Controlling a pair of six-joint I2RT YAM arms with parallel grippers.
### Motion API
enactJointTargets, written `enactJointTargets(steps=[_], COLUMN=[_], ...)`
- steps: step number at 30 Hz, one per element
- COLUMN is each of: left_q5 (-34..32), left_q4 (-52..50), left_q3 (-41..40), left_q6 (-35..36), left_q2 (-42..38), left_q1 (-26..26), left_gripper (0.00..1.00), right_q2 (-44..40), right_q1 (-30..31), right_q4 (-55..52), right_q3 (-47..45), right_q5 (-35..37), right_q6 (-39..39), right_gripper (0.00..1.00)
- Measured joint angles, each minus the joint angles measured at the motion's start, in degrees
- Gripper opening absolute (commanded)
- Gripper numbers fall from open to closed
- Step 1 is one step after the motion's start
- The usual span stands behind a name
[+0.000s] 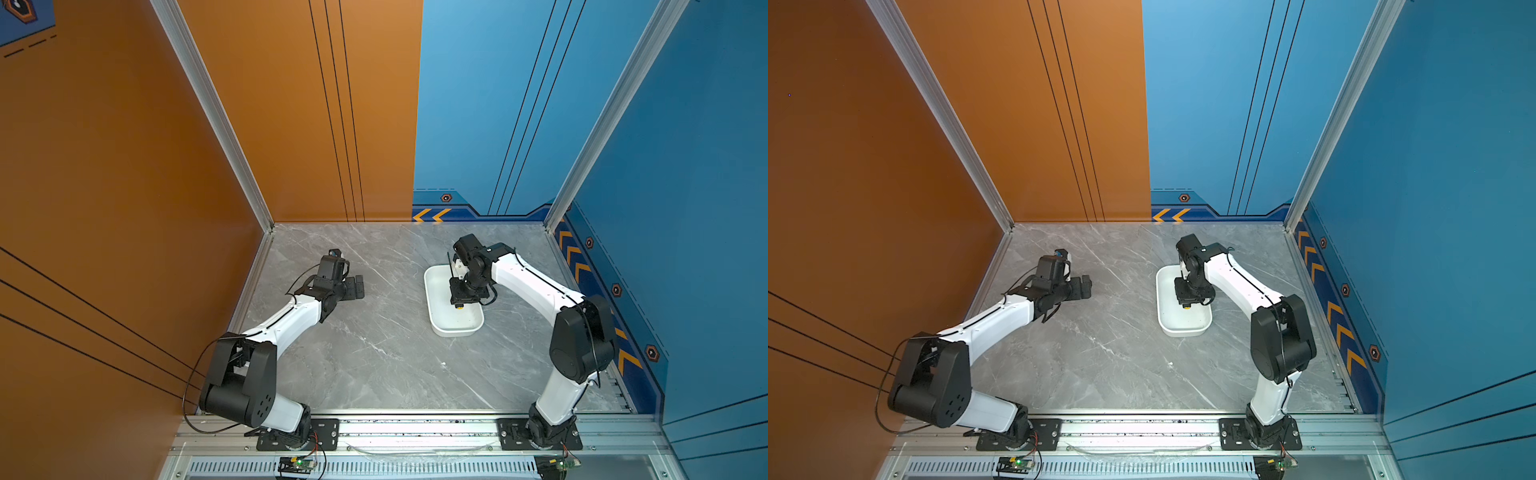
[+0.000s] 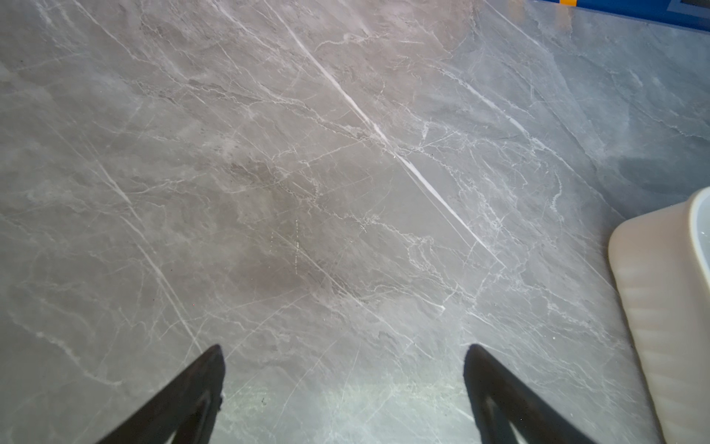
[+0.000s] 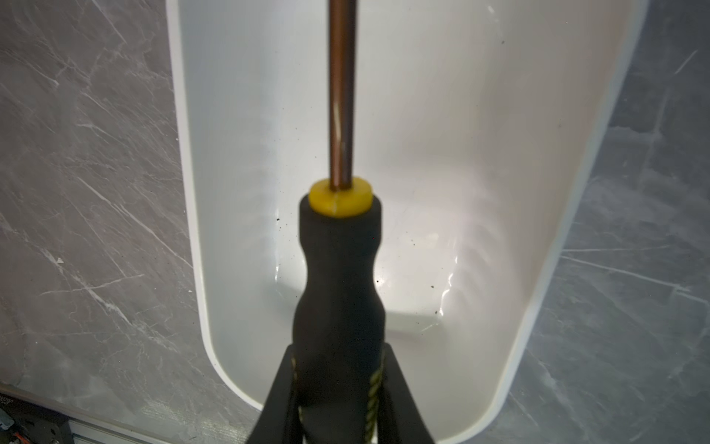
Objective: Put the screwdriver in the bin
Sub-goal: Place the screwdriver into the bin.
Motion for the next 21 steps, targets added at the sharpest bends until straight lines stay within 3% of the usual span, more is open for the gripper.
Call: enactJointTargets(steps=[21], left_q5=[0.0], left_q4=[0.0], left_q3=[-0.4], left_q6=[0.4], left_q2=[-0.6], left_q1=[0.3], left_gripper=[0.98], right_q2=[4.6], right_q1=[0.9], right_q4=[3.3], right_q3=[-5.1], right_q5=[1.3], right_q6=[1.5], right_gripper=[0.0])
